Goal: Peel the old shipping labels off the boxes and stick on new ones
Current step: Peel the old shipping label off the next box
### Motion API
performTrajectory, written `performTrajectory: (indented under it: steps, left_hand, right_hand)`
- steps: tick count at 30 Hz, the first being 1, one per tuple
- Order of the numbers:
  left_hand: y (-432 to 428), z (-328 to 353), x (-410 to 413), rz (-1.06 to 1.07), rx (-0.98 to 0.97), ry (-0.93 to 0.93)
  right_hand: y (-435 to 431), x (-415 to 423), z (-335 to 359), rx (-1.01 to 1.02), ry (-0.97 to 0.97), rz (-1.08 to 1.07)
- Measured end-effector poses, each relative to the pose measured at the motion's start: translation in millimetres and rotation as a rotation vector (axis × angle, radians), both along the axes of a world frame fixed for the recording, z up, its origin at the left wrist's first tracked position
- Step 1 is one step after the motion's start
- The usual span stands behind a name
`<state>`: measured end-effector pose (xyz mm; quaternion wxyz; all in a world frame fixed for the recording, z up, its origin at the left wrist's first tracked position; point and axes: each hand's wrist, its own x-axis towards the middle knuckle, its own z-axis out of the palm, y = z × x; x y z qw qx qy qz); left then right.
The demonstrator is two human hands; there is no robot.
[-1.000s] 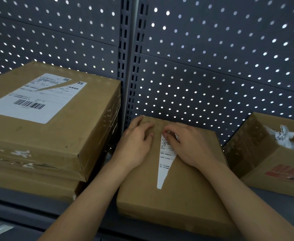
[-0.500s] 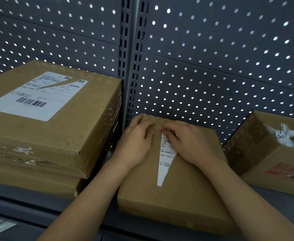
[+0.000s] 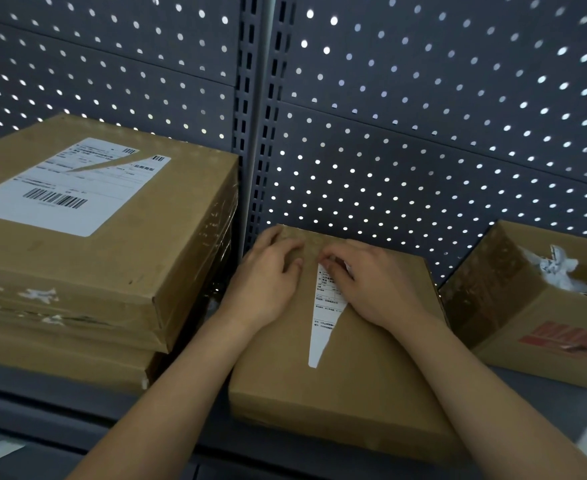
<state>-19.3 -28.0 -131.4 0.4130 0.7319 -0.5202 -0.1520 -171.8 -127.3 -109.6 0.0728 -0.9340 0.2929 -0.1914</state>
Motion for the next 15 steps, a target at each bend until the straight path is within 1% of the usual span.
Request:
performTrajectory:
  steps: [6,10,15]
  left_hand:
    - [-1.1,0.2,-0.1,0.004,0.003,0.001]
    - [-0.5,0.5,-0.2,0.01,0.003,0.002]
    - [-0.6,1.4,-0.8,0.007,0.011,0.002]
  right_hand:
    - [0.0,1.0,0.5,-0.006,-0.011,0.005]
    - [-0.8,-0.2,-0.2,-0.024,0.025,0.012]
    - [-0.8,1.1,-0.5,-0.022,0.008,-0.004]
